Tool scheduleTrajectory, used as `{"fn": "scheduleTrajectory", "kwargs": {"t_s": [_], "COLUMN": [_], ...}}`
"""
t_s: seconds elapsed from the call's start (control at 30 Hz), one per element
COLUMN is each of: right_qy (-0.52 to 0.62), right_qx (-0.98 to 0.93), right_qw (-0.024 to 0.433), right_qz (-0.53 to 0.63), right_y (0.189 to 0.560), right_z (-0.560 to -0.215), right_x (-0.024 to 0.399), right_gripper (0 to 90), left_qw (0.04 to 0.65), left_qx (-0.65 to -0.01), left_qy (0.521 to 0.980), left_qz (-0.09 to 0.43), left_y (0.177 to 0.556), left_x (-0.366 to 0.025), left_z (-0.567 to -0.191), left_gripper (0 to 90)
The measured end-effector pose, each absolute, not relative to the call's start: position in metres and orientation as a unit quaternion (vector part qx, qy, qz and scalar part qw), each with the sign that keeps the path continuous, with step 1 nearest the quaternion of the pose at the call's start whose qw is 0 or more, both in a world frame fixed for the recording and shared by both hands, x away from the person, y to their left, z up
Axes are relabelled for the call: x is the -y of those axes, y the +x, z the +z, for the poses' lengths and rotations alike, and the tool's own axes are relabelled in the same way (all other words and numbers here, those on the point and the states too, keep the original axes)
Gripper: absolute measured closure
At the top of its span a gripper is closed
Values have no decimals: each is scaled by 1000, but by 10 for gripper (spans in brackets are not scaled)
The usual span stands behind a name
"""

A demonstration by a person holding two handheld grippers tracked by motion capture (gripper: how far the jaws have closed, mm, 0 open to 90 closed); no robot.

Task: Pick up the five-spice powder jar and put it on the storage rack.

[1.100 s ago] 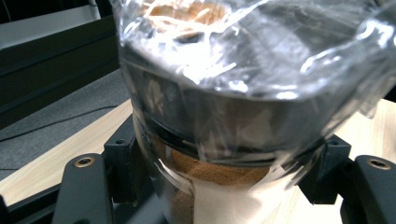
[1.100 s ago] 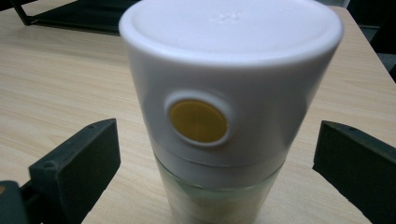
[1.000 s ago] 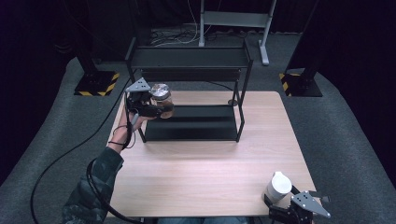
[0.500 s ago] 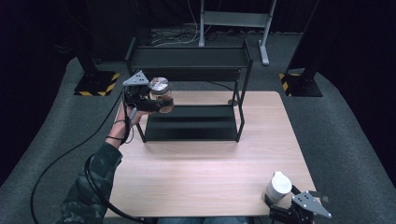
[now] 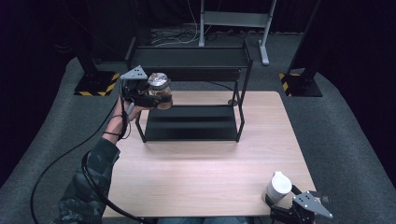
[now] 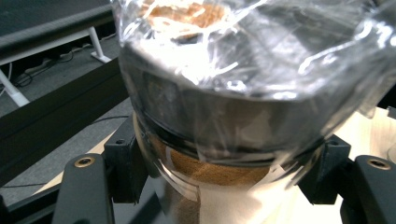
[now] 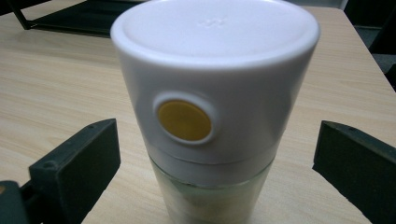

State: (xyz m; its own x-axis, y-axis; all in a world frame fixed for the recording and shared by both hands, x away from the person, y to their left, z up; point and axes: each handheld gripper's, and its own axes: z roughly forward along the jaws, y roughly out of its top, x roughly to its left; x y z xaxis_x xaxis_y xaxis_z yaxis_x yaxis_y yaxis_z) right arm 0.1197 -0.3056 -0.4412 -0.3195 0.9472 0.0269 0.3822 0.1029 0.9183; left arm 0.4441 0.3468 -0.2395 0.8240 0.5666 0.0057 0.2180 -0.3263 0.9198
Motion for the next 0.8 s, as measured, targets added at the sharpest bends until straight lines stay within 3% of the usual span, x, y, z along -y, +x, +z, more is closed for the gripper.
{"fn": "scheduleTrajectory", "kwargs": {"t_s": [0.8], "right_qy": [493], "right_qx": [-676], "right_qw": [309], "right_qz": [452], "right_y": [121], "right_z": [-441], "right_x": [304], "right_gripper": [0], "left_qw": [529], "left_qx": [-231], "left_qy": [798], "left_qz": [172], "left_y": [446], "left_x": [-353], "left_z": [-208], "left_gripper": [302]}}
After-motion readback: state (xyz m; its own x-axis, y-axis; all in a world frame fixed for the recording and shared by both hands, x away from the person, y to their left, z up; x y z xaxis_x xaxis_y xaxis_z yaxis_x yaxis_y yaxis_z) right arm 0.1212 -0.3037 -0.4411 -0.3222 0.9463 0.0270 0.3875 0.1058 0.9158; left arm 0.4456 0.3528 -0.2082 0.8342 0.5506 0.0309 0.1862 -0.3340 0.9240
